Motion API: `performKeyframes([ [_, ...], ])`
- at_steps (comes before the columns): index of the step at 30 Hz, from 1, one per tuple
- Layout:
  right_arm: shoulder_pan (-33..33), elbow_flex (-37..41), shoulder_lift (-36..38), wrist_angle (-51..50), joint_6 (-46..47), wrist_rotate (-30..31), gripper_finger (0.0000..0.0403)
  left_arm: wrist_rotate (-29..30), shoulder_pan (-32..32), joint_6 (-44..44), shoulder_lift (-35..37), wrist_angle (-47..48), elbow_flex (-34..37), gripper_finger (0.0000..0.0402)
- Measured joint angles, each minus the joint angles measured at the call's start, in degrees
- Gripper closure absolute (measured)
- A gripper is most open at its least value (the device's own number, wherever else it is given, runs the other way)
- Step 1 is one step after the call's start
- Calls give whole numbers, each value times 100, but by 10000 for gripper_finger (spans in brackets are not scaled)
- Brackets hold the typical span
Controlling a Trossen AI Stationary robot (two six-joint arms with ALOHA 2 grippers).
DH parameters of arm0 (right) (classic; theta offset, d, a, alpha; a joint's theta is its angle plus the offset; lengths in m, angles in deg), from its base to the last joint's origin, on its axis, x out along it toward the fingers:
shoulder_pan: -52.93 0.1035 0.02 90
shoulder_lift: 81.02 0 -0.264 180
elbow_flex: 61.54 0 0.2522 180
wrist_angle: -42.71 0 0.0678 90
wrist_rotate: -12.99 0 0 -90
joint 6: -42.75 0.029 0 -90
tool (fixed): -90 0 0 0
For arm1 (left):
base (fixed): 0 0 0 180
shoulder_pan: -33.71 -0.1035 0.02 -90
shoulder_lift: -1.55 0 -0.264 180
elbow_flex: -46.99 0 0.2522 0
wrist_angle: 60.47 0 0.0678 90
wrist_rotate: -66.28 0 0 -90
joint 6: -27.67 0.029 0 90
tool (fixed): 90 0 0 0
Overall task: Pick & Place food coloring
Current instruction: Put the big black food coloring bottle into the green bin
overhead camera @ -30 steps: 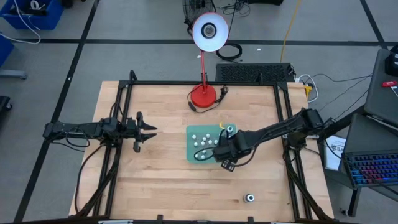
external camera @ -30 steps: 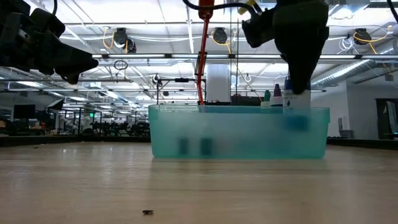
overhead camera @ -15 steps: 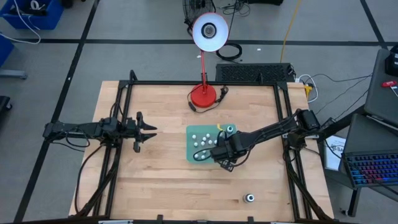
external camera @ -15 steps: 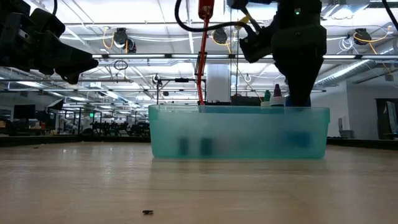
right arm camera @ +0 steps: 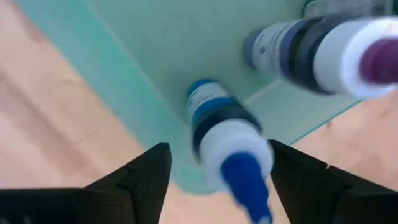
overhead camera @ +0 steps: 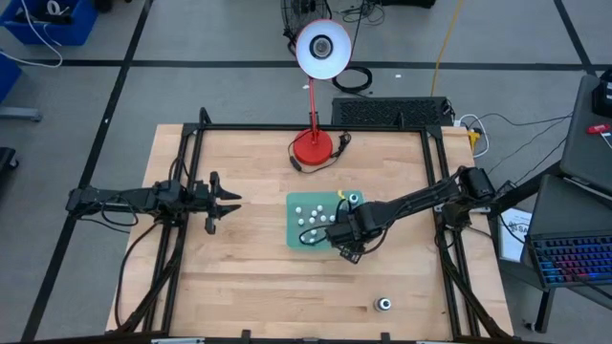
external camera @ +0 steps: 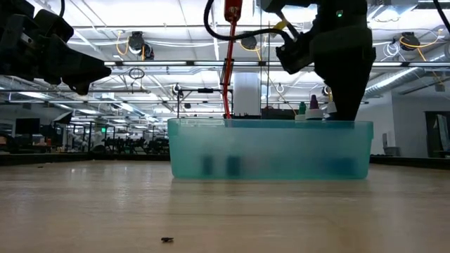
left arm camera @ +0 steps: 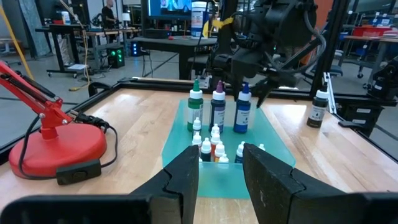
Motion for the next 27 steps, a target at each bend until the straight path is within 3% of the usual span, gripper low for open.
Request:
performKeyframes([
  [6, 70, -2, 403, -100, 509, -902, 161, -1, 0, 0, -2, 3, 0, 275],
  [10, 379, -2, 814, -210, 1335, -1269, 167, -1, 0, 0, -1, 0, 0, 275],
  [21, 2233, 77, 1125, 223, 3706, -1041, 168, -1, -2, 0, -2, 0, 0, 275],
  [27, 2942, 268, 1112, 1180, 4060, -201, 168, -1, -2, 0, -2, 0, 0, 274],
])
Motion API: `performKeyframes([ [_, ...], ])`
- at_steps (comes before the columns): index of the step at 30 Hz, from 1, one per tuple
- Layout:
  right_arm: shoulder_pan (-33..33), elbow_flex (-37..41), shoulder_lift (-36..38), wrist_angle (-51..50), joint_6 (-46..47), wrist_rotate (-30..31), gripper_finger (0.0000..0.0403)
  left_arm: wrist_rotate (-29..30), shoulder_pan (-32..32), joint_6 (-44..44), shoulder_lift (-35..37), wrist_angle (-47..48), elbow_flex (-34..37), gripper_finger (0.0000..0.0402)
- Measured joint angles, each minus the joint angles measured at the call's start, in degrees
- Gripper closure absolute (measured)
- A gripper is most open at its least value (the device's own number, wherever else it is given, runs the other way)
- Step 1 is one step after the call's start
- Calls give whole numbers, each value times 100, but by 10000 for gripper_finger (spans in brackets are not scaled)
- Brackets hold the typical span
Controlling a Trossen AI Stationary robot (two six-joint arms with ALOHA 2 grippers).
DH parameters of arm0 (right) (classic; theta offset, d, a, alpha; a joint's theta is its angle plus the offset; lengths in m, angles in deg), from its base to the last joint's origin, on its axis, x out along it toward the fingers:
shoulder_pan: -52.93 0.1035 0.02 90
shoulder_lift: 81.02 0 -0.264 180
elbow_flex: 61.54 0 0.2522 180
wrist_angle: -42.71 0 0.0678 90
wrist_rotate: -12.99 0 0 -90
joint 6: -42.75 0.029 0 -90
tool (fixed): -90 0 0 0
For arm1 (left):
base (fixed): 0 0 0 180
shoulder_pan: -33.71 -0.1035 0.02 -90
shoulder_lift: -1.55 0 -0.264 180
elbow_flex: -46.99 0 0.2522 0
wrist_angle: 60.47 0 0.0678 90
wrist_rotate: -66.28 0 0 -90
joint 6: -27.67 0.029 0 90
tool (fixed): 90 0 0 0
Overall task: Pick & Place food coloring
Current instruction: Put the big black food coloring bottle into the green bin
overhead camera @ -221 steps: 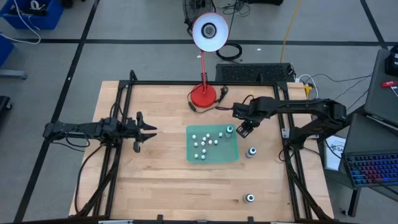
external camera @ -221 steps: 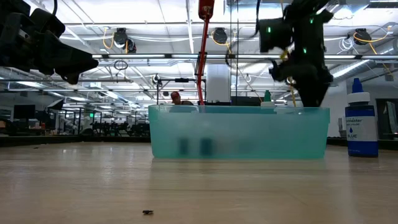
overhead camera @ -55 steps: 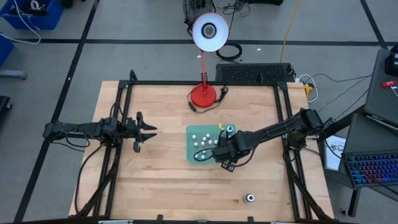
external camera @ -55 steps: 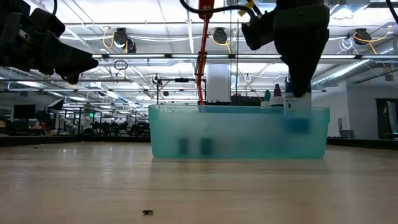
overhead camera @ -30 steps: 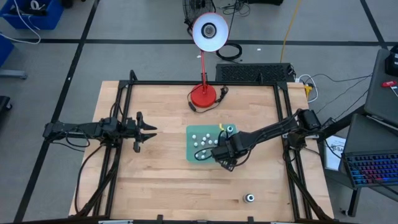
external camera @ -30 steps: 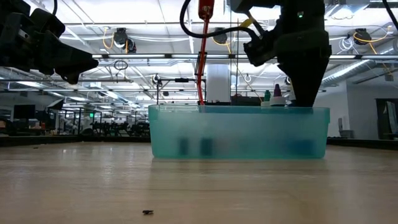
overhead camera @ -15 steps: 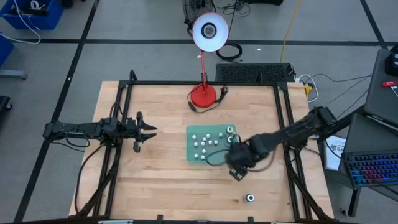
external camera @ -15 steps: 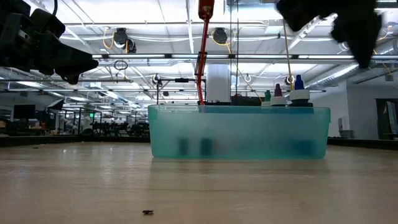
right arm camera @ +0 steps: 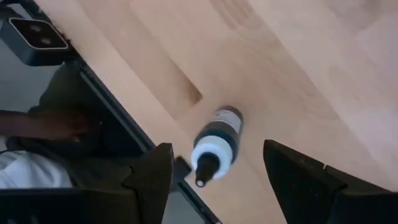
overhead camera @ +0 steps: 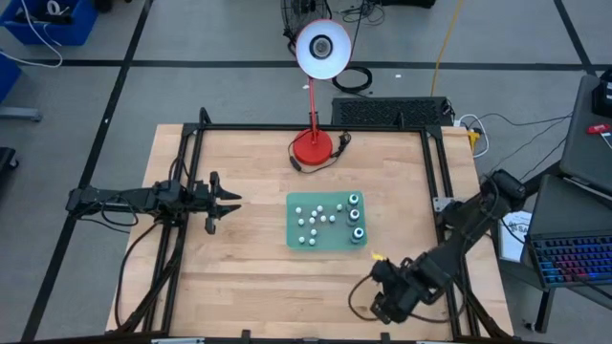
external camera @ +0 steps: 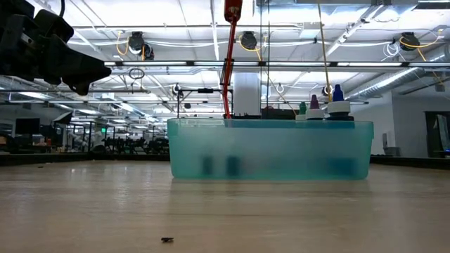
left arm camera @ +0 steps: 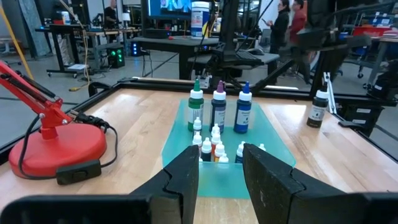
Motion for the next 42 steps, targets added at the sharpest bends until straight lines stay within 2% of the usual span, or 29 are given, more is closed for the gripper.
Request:
performKeyframes([
  [8, 385, 314, -16, 56, 424, 145, 168, 0, 0, 0, 0, 0, 0, 274],
  [11, 438, 464, -8, 375, 473, 140, 167, 0, 2, 0, 0, -1, 0, 275],
  [16, 446, 651, -10, 976, 466, 1, 167, 0, 0, 0, 0, -2, 0, 274],
  [22, 444, 797, -10, 1034, 457, 31, 167, 0, 2, 0, 0, -1, 0, 275],
  [31, 442, 1584, -10, 2051, 833, -12, 167, 0, 2, 0, 0, -2, 0, 275],
  [42, 440, 1926, -8, 2401, 995, -290, 167, 0, 1, -1, 1, -2, 0, 275],
])
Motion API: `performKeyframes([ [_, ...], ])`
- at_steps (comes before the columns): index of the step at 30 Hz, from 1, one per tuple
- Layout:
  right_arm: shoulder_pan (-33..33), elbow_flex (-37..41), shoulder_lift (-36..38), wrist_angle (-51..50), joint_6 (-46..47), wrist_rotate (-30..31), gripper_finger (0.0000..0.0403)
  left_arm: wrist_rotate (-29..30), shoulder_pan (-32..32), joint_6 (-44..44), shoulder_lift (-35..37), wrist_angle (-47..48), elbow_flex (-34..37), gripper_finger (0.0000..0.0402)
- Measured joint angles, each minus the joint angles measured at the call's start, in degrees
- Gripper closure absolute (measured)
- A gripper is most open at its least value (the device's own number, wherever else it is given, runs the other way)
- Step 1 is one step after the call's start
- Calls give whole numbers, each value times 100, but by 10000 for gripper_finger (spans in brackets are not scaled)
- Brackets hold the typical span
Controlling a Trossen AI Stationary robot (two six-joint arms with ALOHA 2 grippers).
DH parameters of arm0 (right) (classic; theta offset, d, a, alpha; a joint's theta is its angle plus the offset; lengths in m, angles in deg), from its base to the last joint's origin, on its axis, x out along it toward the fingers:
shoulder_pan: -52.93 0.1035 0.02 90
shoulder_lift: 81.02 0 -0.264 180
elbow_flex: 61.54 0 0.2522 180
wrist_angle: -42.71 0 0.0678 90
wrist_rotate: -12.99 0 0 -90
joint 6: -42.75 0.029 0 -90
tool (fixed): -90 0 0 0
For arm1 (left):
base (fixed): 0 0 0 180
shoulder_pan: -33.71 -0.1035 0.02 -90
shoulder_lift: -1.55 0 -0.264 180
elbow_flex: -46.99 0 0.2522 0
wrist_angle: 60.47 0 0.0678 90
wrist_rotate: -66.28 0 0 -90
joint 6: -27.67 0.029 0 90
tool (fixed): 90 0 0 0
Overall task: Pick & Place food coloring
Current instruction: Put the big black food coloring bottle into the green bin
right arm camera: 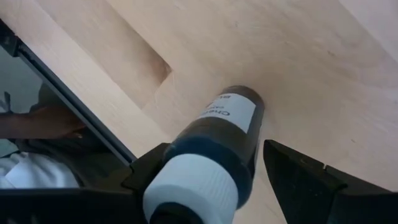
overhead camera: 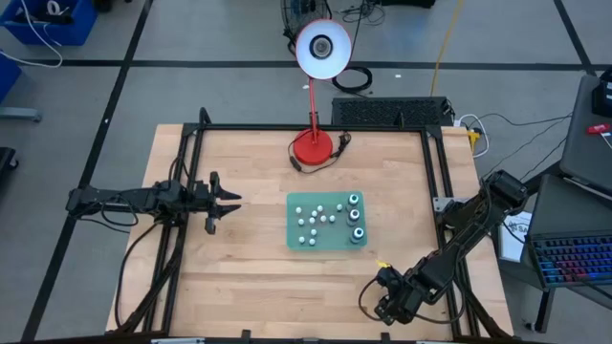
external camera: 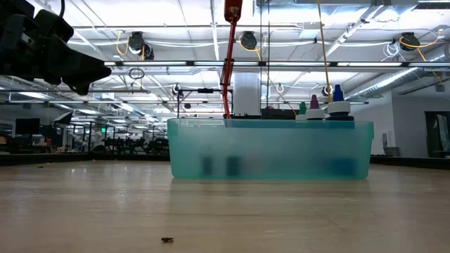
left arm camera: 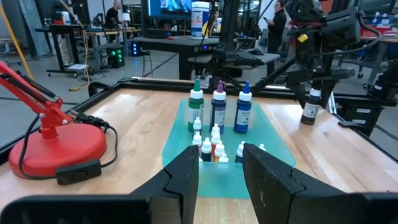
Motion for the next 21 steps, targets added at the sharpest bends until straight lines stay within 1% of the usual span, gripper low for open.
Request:
performKeyframes([
  [2, 6, 2, 0, 45, -16, 66, 167, 2, -1, 1, 1, 2, 0, 275],
  [4, 35, 2, 0, 46, -33, 310, 167, 0, 1, 1, 1, 0, 0, 275],
  [6, 35, 2, 0, 48, -33, 428, 167, 0, -1, 1, 1, 2, 0, 275],
  [13, -70, 3, 0, 39, -140, 430, 174, 0, -1, 1, 1, 2, 0, 275],
  [17, -66, 4, 0, 42, -142, 274, 195, 0, 1, 1, 1, 0, 0, 275],
  [21, -63, 4, 0, 43, -182, 139, 234, 0, -1, 1, 0, 0, 0, 275],
])
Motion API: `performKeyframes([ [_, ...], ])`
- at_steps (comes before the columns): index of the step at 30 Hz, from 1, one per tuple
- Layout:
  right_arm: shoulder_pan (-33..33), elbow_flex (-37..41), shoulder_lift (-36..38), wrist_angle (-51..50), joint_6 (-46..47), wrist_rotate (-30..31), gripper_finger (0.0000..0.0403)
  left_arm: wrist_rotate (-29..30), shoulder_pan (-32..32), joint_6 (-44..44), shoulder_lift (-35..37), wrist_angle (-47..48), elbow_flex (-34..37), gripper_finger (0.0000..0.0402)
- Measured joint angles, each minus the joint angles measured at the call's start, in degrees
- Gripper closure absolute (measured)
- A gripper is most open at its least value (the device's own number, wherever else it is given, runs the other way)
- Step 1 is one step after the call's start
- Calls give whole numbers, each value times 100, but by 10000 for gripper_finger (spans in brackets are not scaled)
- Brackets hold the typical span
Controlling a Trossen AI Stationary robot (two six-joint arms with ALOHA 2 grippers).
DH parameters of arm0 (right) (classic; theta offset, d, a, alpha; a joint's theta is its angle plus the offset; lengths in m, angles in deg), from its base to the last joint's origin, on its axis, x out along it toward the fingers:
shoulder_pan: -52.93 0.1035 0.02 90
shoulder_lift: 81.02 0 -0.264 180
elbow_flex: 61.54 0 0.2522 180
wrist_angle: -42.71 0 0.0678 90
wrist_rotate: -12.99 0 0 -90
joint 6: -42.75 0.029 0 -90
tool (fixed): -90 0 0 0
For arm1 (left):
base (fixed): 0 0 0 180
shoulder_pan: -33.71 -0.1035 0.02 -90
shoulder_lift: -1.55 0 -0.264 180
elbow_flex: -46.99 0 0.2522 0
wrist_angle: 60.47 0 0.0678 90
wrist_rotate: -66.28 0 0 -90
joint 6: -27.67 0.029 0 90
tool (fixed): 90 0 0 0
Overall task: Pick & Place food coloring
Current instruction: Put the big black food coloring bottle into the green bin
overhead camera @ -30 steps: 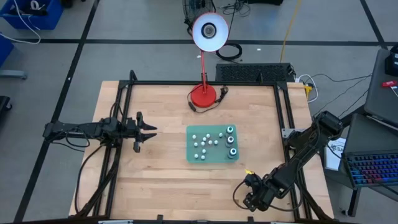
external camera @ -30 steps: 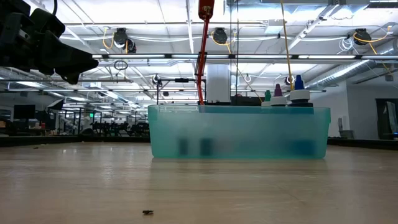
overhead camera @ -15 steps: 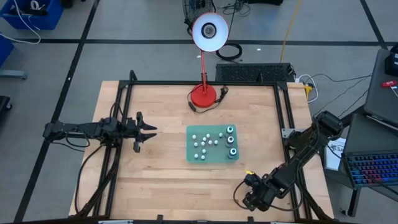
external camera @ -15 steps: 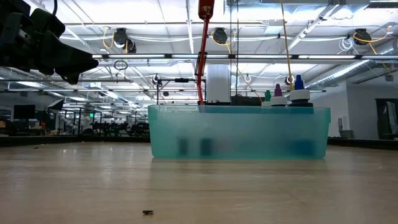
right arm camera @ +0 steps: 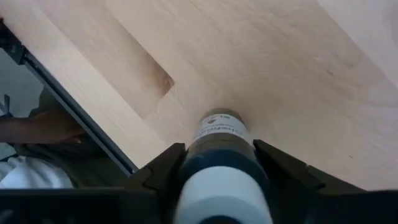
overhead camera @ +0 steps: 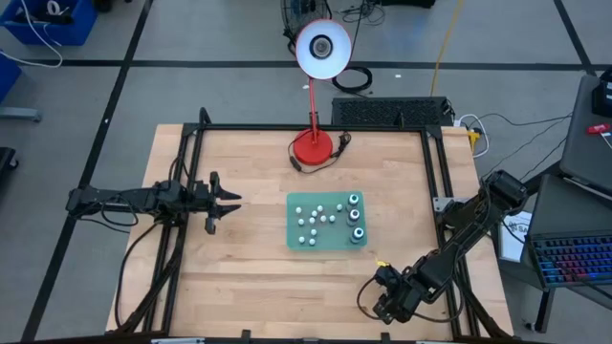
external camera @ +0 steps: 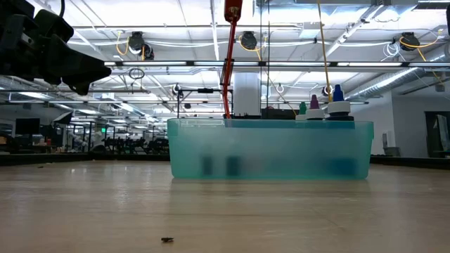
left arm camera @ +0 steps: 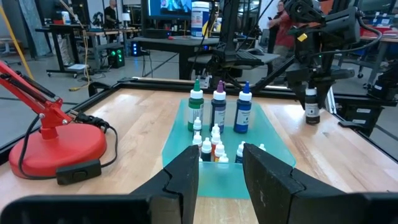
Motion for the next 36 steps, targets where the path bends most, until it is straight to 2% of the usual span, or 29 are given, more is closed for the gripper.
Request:
performKeyframes([
  [4, 0, 0, 0, 32, -315, 53, 279, 0, 0, 0, -1, 0, 0, 275],
  [12, -372, 2, 197, 950, -2216, 1090, 279, 1, 0, 0, 1, 1, 0, 275],
  [16, -679, 2, 535, 1996, -4204, 1515, 279, 0, 0, -2, -1, 2, 0, 275],
  [21, -1101, -3, 825, 3669, -7481, 1534, 279, 2, 1, 0, 1, 1, 0, 274],
  [23, -1312, -142, 869, 3810, -8357, 1505, 279, 1, 0, 0, -1, 1, 0, 275],
  [25, -1596, -541, 867, 3326, -8736, 1487, 279, 2, 0, 0, 1, 2, 0, 274],
  [28, -2119, -1424, 720, 1971, -8859, 1509, 279, 0, 0, 0, 1, 0, 0, 275],
  [33, -2943, -3054, 168, -633, -8514, 1495, 279, 0, 1, 0, 0, 2, 0, 274],
  [36, -3337, -3546, -177, -1937, -8193, 1498, 279, 1, 0, 0, -1, 4, 0, 275],
])
